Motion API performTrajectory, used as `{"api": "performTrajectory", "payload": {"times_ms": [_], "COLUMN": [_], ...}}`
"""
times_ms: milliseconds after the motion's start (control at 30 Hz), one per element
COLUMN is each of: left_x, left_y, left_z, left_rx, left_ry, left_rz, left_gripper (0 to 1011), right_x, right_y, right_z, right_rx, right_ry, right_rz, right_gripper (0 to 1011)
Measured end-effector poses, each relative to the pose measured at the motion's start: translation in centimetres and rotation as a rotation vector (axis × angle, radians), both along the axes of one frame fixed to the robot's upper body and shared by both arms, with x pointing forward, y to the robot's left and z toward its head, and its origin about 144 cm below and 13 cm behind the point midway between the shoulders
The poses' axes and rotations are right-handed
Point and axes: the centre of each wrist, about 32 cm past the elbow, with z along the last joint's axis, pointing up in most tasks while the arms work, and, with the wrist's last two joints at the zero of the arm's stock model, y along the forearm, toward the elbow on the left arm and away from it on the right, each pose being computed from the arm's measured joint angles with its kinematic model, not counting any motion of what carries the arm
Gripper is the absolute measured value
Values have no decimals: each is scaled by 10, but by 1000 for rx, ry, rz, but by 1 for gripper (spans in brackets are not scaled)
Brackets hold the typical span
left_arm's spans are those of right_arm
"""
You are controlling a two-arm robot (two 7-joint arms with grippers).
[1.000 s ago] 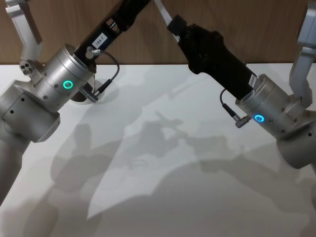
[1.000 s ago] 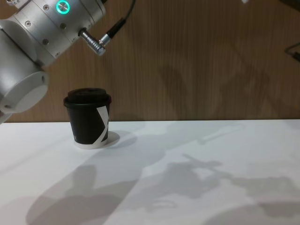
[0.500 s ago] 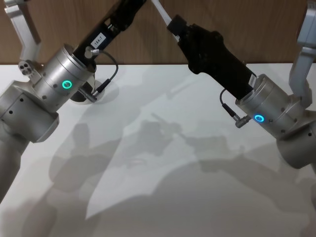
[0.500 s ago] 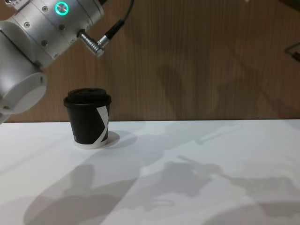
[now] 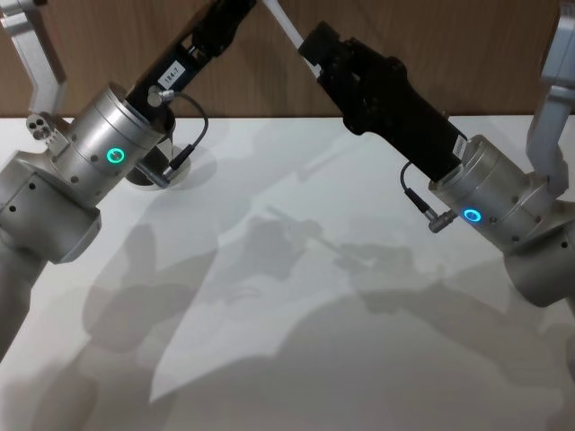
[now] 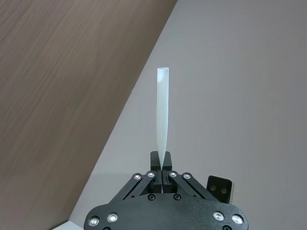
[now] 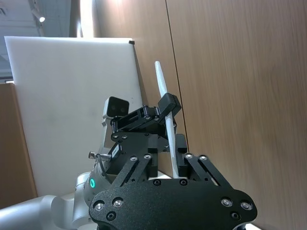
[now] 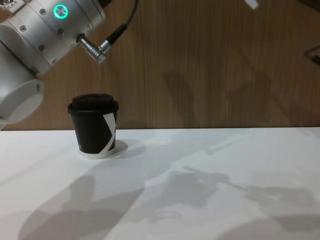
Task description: Pick up the straw with one hand, pass it to the other hand, and insert it into the cup.
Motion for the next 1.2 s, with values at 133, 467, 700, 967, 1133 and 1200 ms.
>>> {"api": "performTrajectory", "payload": {"times_ms": [133,467,700,967,1133,1200], "left_x": [-1,-4,-8,-15,-20,-22], "left_y": [1,4,11,22,28,31], "left_z": [0,1,5,12,15,18], "left_rx": [1,27,78,156,199,220], "left_ry": [1,-11,-38,-81,-104,-116], "left_rz": [6,60,136,251,318,352], "left_gripper": [7,7,6,7,7,7], "right_x": [0,0,0,0,0,0], "right_y": [0,0,0,0,0,0], "right_z": [0,0,0,0,0,0], "right_rx": [0,0,0,0,0,0], "right_ry": [0,0,0,0,0,0], "right_rz": [0,1,1,1,1,1], "right_gripper": [326,634,857,1001,1001,1001]}}
